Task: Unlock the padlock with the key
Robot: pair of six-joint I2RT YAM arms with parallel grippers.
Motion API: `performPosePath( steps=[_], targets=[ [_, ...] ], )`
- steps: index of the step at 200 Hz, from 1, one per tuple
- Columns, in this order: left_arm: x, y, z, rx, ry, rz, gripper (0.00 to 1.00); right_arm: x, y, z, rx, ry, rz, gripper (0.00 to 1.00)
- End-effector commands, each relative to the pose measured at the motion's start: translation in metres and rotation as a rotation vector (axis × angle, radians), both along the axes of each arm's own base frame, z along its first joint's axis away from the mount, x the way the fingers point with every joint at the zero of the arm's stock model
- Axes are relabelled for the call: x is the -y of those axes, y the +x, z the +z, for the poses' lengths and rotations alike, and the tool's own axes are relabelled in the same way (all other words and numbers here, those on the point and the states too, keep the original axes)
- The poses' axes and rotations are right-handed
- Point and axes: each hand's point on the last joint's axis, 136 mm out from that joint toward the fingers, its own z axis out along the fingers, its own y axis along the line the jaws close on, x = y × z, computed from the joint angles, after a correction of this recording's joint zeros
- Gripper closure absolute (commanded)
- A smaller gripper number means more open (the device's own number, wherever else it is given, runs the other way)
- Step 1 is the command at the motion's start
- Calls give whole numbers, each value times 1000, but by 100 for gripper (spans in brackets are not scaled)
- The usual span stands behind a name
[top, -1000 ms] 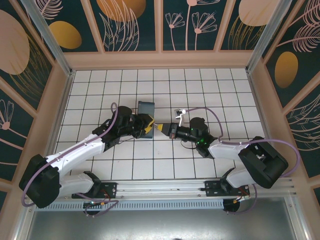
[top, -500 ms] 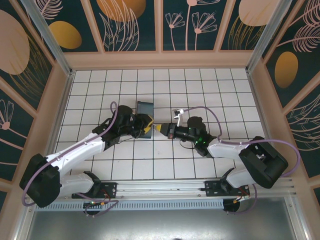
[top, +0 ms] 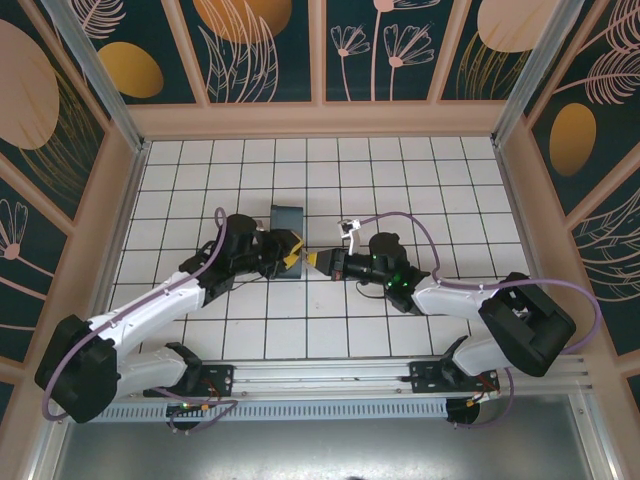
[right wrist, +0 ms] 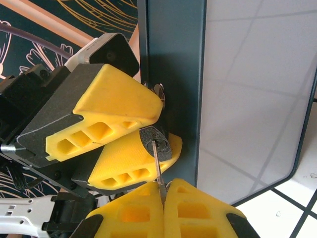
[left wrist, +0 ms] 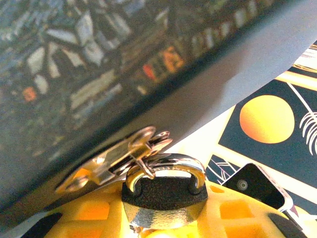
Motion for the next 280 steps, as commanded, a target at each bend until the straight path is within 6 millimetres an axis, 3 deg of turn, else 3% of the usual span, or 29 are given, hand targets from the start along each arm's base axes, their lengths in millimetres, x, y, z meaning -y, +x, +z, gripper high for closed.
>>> performPosePath(
  steps=[1,68,105,128,184,211,253,280],
  targets=[
    [19,-2,34,109,-54,-125,84,-12,-17,38,76,116,105,100],
    [33,-10,34,163,20,-303,83,-4,-3,40,43,127,80,100],
    [26,-10,26,147,68,-315,83,6,4,38,16,128,55,100],
    [19,-2,28,156,68,-303,83,8,-2,35,-3,127,86,100],
    [3,12,31,154,20,-286,82,18,-26,2,-104,82,139,100],
    [2,13,31,151,9,-290,82,22,-27,4,-97,75,129,100],
    [8,14,33,162,-11,-322,81,16,-15,18,-82,111,116,100],
    [9,14,32,163,-19,-327,81,11,-6,16,-90,114,110,100]
  ],
)
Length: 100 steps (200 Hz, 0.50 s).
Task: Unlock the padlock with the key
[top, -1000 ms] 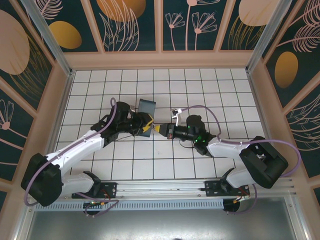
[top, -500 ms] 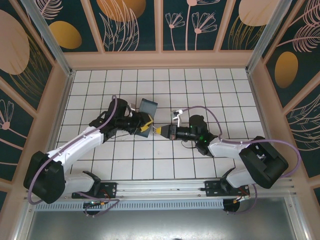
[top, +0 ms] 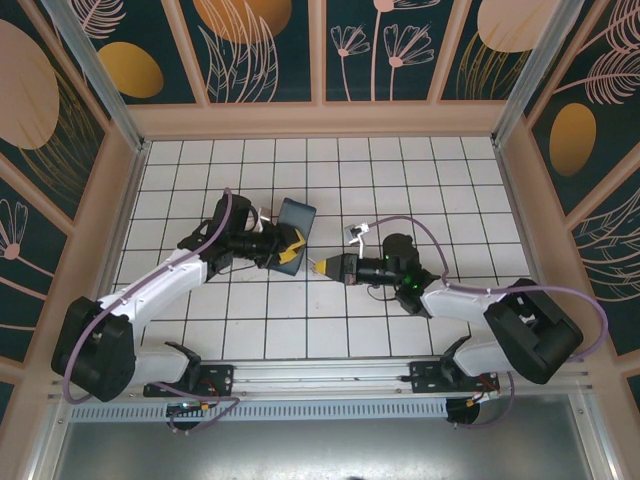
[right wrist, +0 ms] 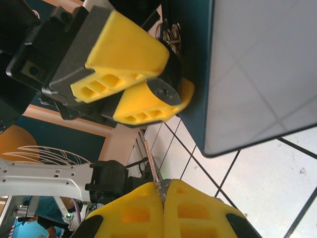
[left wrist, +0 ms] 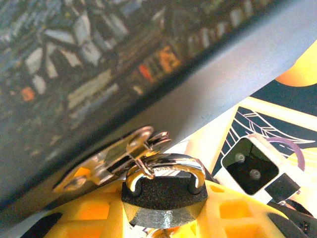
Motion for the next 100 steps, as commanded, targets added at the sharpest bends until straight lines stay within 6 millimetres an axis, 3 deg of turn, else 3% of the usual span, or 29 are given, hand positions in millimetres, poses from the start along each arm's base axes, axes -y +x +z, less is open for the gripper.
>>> performPosePath(
  steps=[1,100],
  targets=[
    [10,9,30,118,-73,-46,81,-6,12,16,31,49,-6,100],
    [8,6,23,102,-76,-33,81,-12,21,17,44,67,-14,100]
  ],
)
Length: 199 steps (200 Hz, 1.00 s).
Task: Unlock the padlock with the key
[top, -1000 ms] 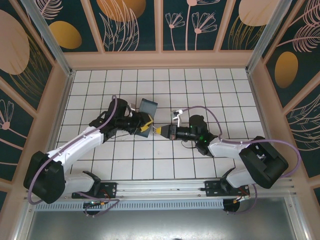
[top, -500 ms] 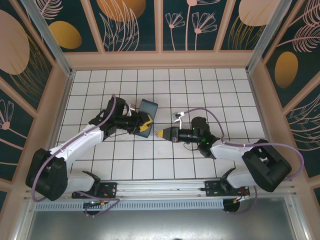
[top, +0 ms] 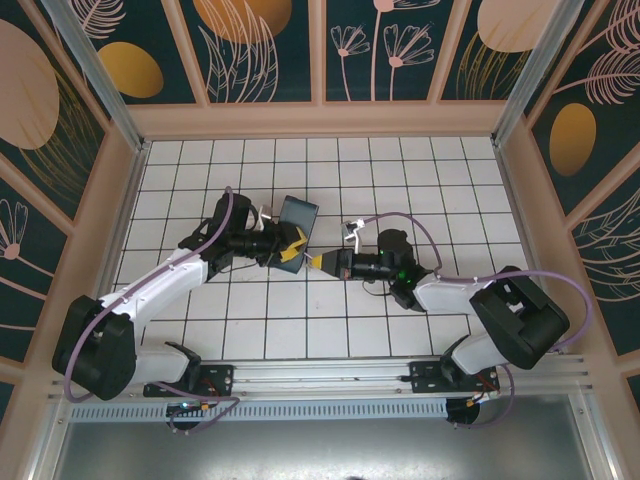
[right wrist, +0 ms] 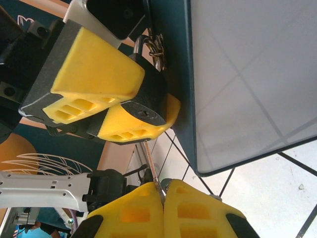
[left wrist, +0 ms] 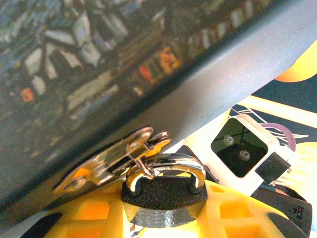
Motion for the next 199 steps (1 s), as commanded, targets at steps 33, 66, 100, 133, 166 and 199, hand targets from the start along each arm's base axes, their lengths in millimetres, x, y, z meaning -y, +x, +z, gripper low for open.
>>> performPosePath(
  steps=[33,66,100,133,166,199],
  targets=[
    [4,3,20,78,-51,-25,81,-4,10,23,61,56,-13,100],
    [4,3,23,84,-54,-25,81,-5,14,21,59,53,-20,100],
    [3,2,22,81,-55,-21,82,-6,16,23,63,56,-23,100],
    [4,3,24,86,-57,-23,82,-7,20,24,67,59,-32,100],
    [4,4,26,88,-56,-16,82,-8,21,20,58,49,-33,100],
    [2,4,26,87,-53,-5,82,-2,20,15,45,42,-55,100]
  ],
)
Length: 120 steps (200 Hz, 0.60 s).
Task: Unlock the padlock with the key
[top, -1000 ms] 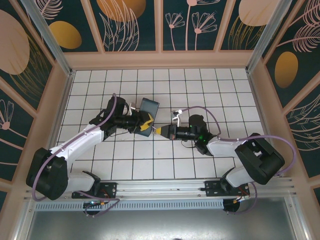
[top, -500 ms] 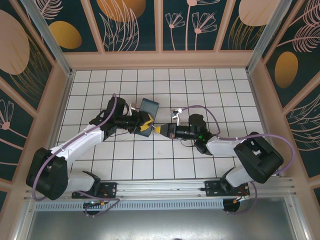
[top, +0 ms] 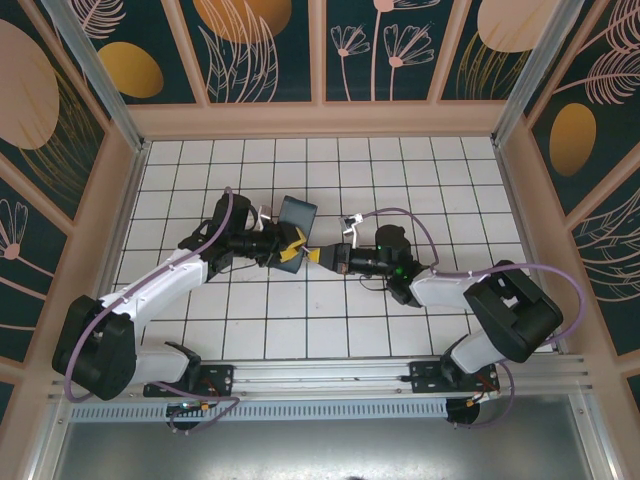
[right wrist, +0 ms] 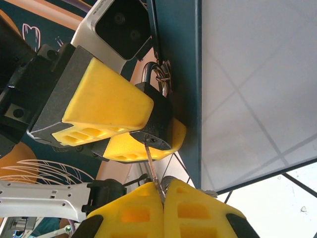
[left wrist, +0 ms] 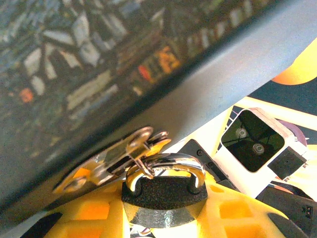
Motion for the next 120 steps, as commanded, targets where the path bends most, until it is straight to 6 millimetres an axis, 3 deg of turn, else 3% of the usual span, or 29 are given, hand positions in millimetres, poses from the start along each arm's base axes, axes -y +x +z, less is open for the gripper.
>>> performPosePath(
  steps=[1,120],
  targets=[
    [3,4,28,92,-57,-12,82,2,7,11,30,32,-36,100],
    [3,4,30,96,-62,-11,83,-1,13,17,37,42,-43,100]
  ],
)
